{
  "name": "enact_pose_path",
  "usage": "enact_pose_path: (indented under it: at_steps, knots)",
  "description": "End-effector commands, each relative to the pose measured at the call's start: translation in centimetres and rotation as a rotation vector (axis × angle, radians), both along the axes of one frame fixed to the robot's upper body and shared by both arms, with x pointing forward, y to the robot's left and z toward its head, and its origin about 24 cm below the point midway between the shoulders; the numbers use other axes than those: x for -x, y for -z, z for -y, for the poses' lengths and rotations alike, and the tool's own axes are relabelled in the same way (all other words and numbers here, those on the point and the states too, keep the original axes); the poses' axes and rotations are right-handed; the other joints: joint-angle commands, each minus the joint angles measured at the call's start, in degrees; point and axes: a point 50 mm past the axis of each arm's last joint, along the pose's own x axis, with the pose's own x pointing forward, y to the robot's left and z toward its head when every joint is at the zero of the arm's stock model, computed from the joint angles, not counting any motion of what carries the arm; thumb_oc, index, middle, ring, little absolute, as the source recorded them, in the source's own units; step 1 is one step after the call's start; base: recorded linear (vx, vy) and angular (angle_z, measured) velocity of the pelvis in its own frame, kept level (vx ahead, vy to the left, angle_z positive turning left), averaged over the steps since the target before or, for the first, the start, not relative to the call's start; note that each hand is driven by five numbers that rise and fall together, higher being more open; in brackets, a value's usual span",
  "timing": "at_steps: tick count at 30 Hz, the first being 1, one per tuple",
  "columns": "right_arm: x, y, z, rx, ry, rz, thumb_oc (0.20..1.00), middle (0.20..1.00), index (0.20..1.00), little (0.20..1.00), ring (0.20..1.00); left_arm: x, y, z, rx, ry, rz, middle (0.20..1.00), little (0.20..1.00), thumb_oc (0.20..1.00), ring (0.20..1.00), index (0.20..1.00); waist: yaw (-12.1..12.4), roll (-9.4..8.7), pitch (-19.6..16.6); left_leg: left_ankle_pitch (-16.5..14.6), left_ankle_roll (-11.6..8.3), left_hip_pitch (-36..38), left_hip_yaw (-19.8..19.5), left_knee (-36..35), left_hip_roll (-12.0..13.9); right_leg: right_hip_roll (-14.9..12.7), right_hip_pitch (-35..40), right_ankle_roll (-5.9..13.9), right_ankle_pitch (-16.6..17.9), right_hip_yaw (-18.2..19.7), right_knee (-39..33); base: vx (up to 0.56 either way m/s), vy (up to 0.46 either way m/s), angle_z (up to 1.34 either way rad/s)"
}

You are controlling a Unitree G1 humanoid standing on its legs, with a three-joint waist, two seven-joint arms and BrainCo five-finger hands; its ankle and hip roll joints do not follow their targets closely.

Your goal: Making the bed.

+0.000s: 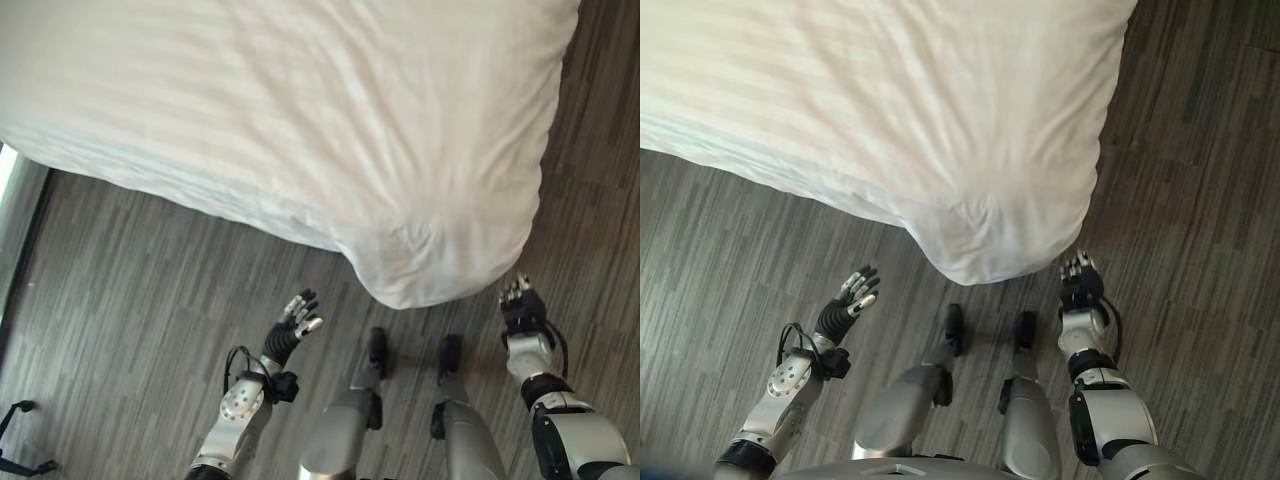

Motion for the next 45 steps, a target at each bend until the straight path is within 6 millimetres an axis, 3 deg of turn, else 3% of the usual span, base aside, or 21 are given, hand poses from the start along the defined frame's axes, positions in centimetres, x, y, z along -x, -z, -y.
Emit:
enact_pose_path:
  at_steps: [1, 4, 8, 10, 11, 12, 14, 16, 17, 20, 21, 22, 23, 24, 26, 29, 34, 39, 45]
  knots:
    - [0.1, -0.1, 0.2, 0.042, -0.037, -0.007, 0.200, 0.200, 0.200, 0.200, 0.200, -0.9, -1.8, -0.2, 0.022, -0.024, 0.089, 1.000, 1.000, 1.000, 1.000, 1.000, -0.34, -1.83, -0.15, 0.65, 0.08, -2.54, -2.87, 0.27, -2.79, -0.79, -1.57, 0.56, 0.28, 1.53, 0.67, 0.00, 0.000, 0.00]
    - [1.5, 0.8, 1.2, 0.054, -0.013, -0.059, 0.200, 0.200, 0.200, 0.200, 0.200, -0.9, -1.9, -0.4, 0.015, -0.033, 0.093, 1.000, 1.000, 1.000, 1.000, 1.000, -0.74, -1.90, 0.16, 0.64, 0.06, -2.81, -2.63, 0.27, -2.78, -0.78, -1.88, 0.62, 0.32, 1.74, 0.67, 0.00, 0.002, -0.03]
    - [5.4, 2.6, 3.8, 0.058, 0.117, -0.156, 0.200, 0.200, 0.200, 0.200, 0.200, -1.1, -2.0, -0.8, -0.004, -0.051, 0.099, 1.000, 1.000, 1.000, 1.000, 1.000, -2.52, -2.81, 0.11, 0.24, 0.14, -2.56, -2.07, 0.27, -2.66, -0.54, -1.83, 0.71, 0.37, 2.26, 0.67, 0.03, 0.010, -0.04]
    - [8.6, 3.5, 5.9, 0.079, 0.205, -0.229, 0.200, 0.200, 0.200, 0.200, 0.200, -1.0, -2.0, -1.2, -0.009, -0.062, 0.099, 1.000, 1.000, 1.000, 1.000, 1.000, -3.58, -3.24, -0.34, -0.47, 0.19, -1.76, -2.09, 0.27, -2.56, -0.38, -1.15, 0.69, -0.18, 2.42, 0.67, 0.02, 0.004, -0.04]
    - [8.6, 3.5, 5.9, 0.079, 0.205, -0.229, 0.200, 0.200, 0.200, 0.200, 0.200, -1.0, -2.0, -1.2, -0.009, -0.061, 0.099, 1.000, 1.000, 1.000, 1.000, 1.000, -3.58, -3.25, -0.36, -0.16, 0.20, -1.95, -2.08, 0.27, -2.59, -0.42, -1.32, 0.67, 0.06, 2.41, 0.67, 0.04, 0.004, -0.03]
    - [10.1, 3.1, 7.7, 0.095, 0.292, -0.220, 0.200, 0.200, 0.200, 0.200, 0.200, -0.8, -1.9, -1.8, -0.015, -0.083, 0.094, 1.000, 1.000, 1.000, 1.000, 1.000, -4.59, -3.74, -1.13, -0.82, 0.26, -1.16, -2.19, 0.27, -2.57, -0.25, -0.67, 0.64, -0.48, 2.60, 0.67, 0.03, 0.000, -0.02]
    - [10.2, 2.1, 8.7, 0.120, 0.335, -0.149, 0.200, 0.200, 0.200, 0.200, 0.200, -0.9, -2.0, -2.1, -0.014, -0.098, 0.100, 1.000, 1.000, 1.000, 1.000, 1.000, -5.45, -4.37, -1.66, -0.69, 0.29, -0.93, -2.10, 0.27, -2.58, -0.19, -0.55, 0.60, -0.20, 2.78, 0.67, 0.02, -0.003, -0.01]
    - [8.6, -0.1, 9.0, 0.255, 0.213, -0.077, 0.200, 0.200, 0.200, 0.200, 0.200, -1.0, -2.3, -2.5, -0.020, -0.101, 0.116, 1.000, 1.000, 1.000, 1.000, 1.000, -6.12, -5.35, -1.85, -0.70, 0.28, -0.59, -1.98, 0.27, -2.53, -0.16, -0.28, 0.56, -0.08, 3.03, 0.67, -0.04, -0.027, -0.05]
    - [6.0, -3.5, 8.1, 0.370, 0.097, 0.084, 0.200, 0.200, 0.200, 0.200, 0.200, -1.1, -2.5, -2.7, -0.027, -0.109, 0.124, 1.000, 1.000, 1.000, 1.000, 1.000, -6.49, -5.96, -1.76, -0.81, 0.25, -0.30, -1.87, 0.27, -2.45, -0.13, -0.20, 0.50, -0.01, 3.25, 0.82, -0.07, -0.028, -0.12]
    - [2.5, -8.2, 4.7, 0.412, -0.050, 0.369, 0.200, 0.200, 0.200, 0.200, 0.200, -1.2, -2.7, -2.6, -0.022, -0.106, 0.134, 1.000, 1.000, 1.000, 1.000, 1.000, -6.14, -6.39, -1.66, -0.55, 0.21, -0.37, -1.74, 0.27, -2.43, -0.08, -0.33, 0.41, 0.23, 3.34, 0.86, -0.05, -0.018, -0.18]
    - [2.5, -8.2, 4.6, 0.412, -0.050, 0.369, 0.200, 0.200, 0.200, 0.200, 0.200, -1.2, -2.7, -2.6, -0.023, -0.107, 0.134, 1.000, 1.000, 1.000, 1.000, 1.000, -6.18, -6.44, -1.72, -0.32, 0.22, -0.58, -1.73, 0.27, -2.47, -0.12, -0.50, 0.40, 0.44, 3.34, 0.80, -0.04, -0.013, -0.05]
    - [1.7, -9.4, 3.4, 0.445, -0.115, 0.424, 0.200, 0.200, 0.200, 0.200, 0.200, -1.3, -2.7, -2.6, -0.026, -0.106, 0.137, 1.000, 1.000, 1.000, 1.000, 1.000, -6.05, -6.59, -1.68, -0.22, 0.19, -0.60, -1.68, 0.27, -2.47, -0.11, -0.52, 0.39, 0.53, 3.28, 0.79, -0.04, -0.015, -0.01]
    - [0.6, -11.8, 0.9, 0.509, -0.266, 0.530, 0.200, 0.200, 0.200, 0.200, 0.200, -1.2, -2.7, -2.5, -0.030, -0.092, 0.136, 1.000, 1.000, 1.000, 1.000, 1.000, -5.79, -6.73, -1.55, -0.18, 0.16, -0.49, -1.61, 0.27, -2.41, -0.01, -0.46, 0.35, 0.52, 3.19, 0.78, -0.04, -0.022, 0.00]
    - [0.1, -12.4, -0.1, 0.517, -0.321, 0.566, 0.200, 0.200, 0.200, 0.200, 0.200, -1.1, -2.6, -2.4, -0.031, -0.084, 0.132, 1.000, 1.000, 1.000, 1.000, 1.000, -5.46, -6.69, -1.60, -0.09, 0.15, -0.52, -1.64, 0.27, -2.42, 0.00, -0.50, 0.32, 0.56, 3.18, 0.76, 0.00, 0.000, 0.00]
    - [-0.3, -12.5, -0.9, 0.523, -0.370, 0.573, 0.200, 0.200, 0.200, 0.200, 0.200, -1.0, -2.5, -2.4, -0.032, -0.078, 0.128, 1.000, 1.000, 1.000, 1.000, 1.000, -5.26, -6.62, -1.77, 0.21, 0.14, -0.82, -1.73, 0.27, -2.50, 0.02, -0.74, 0.27, 0.72, 3.10, 0.72, 0.00, 0.000, 0.00]
    - [-1.4, -12.2, -4.2, 0.503, -0.516, 0.587, 0.200, 0.200, 0.200, 0.200, 0.200, -0.6, -2.1, -2.1, -0.029, -0.056, 0.112, 1.000, 1.000, 1.000, 1.000, 1.000, -4.15, -6.31, -1.82, 0.47, 0.09, -0.95, -2.13, 0.27, -2.49, 0.06, -0.70, 0.17, 0.72, 2.69, 0.67, 0.00, -0.007, 0.03]
    - [-3.1, -11.1, -5.9, 0.472, -0.540, 0.522, 0.200, 0.200, 0.200, 0.200, 0.200, -0.6, -2.2, -1.8, -0.018, -0.049, 0.118, 1.000, 1.000, 1.000, 1.000, 1.000, -2.73, -5.50, -1.17, 0.73, -0.08, -1.39, -2.62, 0.27, -2.62, 0.03, -0.96, 0.15, 0.76, 2.12, 0.67, -0.01, -0.005, 0.04]
    - [-4.7, -10.6, -5.6, 0.469, -0.486, 0.438, 0.200, 0.200, 0.200, 0.200, 0.200, -0.6, -2.1, -1.4, -0.008, -0.042, 0.115, 1.000, 1.000, 1.000, 1.000, 1.000, -1.36, -4.65, -0.48, 0.96, -0.17, -2.14, -2.94, 0.27, -2.63, -0.17, -1.69, 0.21, 0.95, 1.68, 0.67, 0.00, 0.000, 0.03]
    - [-7.1, -11.8, -3.8, 0.555, -0.423, 0.340, 0.200, 0.200, 0.200, 0.200, 0.200, -1.0, -2.6, -1.1, -0.003, -0.042, 0.137, 1.000, 1.000, 1.000, 1.000, 1.000, 0.31, -3.65, 1.04, 1.49, -0.48, -4.31, -2.86, 0.27, -2.61, -0.52, -3.63, 0.35, 1.27, 1.37, 0.67, 0.01, -0.002, 0.06]
